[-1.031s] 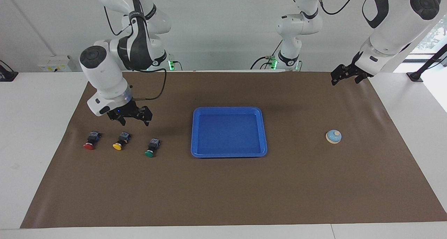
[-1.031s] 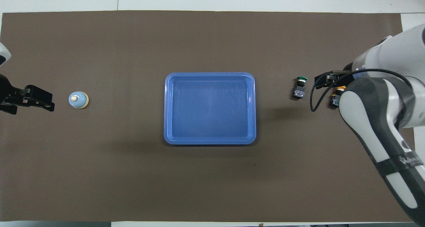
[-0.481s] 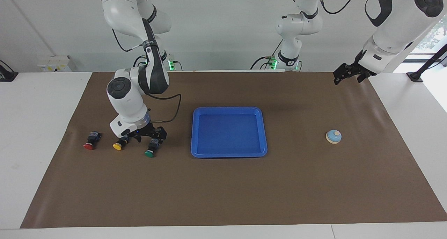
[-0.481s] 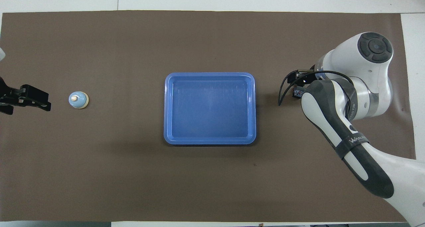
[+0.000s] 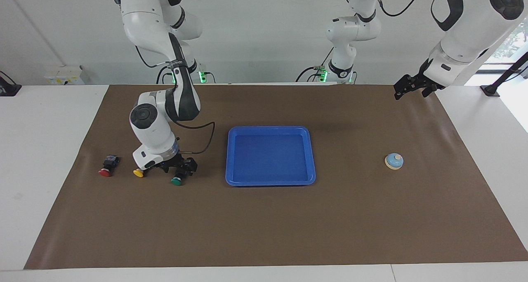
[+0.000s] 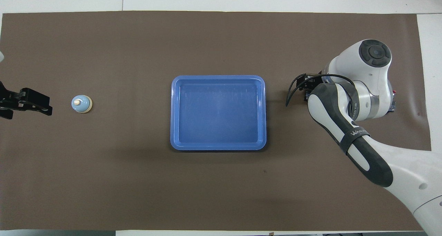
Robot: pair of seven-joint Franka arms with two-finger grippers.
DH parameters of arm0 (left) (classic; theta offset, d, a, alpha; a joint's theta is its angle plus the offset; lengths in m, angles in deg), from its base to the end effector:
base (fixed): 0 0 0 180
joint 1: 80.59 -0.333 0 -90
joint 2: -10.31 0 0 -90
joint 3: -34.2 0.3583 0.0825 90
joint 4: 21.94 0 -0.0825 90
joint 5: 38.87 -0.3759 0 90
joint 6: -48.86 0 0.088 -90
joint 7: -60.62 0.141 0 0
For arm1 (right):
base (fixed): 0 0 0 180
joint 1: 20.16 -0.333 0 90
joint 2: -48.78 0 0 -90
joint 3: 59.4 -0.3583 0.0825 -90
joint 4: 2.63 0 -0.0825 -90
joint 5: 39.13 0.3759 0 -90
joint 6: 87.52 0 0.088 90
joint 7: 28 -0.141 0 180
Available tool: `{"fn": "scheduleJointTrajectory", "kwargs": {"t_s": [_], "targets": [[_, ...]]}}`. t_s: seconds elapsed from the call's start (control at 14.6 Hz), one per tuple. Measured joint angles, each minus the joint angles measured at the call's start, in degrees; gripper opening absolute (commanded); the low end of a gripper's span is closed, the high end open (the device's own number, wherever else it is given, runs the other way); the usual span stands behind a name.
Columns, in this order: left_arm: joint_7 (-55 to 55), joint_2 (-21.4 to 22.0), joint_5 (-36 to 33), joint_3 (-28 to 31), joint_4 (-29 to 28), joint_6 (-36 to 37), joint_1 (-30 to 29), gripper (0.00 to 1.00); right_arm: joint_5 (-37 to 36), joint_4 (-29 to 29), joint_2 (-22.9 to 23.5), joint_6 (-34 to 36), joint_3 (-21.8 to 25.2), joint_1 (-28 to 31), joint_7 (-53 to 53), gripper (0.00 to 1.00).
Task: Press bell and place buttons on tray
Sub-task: 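Reach the right gripper to the green-capped button and grasp it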
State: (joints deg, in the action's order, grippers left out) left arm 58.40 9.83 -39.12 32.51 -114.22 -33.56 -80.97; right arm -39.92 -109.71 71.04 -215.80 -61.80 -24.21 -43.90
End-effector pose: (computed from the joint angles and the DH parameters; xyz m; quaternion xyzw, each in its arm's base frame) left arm 0.5261 -0.0113 0.6004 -0.9959 -0.0080 0.0900 0.0048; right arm 0.6367 0.0695 0.3164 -0.9968 0.0795 0.0094 0.0008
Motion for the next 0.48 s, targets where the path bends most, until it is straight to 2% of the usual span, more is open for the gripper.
{"fn": "scheduleJointTrajectory", "kwargs": {"t_s": [0.07, 0.14, 0.21, 0.34, 0.48], "targets": [[0.0, 0.0, 0.0, 0.0, 0.0, 0.0, 0.0, 1.00, -0.3, -0.2, 0.1, -0.3, 0.0, 0.0, 0.0, 0.99], [0.0, 0.0, 0.0, 0.0, 0.0, 0.0, 0.0, 1.00, -0.5, -0.7, 0.1, -0.8, 0.0, 0.0, 0.0, 0.93], [0.0, 0.0, 0.0, 0.0, 0.0, 0.0, 0.0, 1.00, -0.5, -1.2, 0.1, -1.4, 0.0, 0.0, -0.1, 0.80], [0.0, 0.0, 0.0, 0.0, 0.0, 0.0, 0.0, 1.00, -0.6, -2.0, 0.1, -2.2, 0.0, 0.0, -0.1, 0.02], [0.0, 0.0, 0.0, 0.0, 0.0, 0.0, 0.0, 1.00, -0.6, -2.4, 0.1, -2.4, 0.0, 0.0, -0.1, 0.00]]}}
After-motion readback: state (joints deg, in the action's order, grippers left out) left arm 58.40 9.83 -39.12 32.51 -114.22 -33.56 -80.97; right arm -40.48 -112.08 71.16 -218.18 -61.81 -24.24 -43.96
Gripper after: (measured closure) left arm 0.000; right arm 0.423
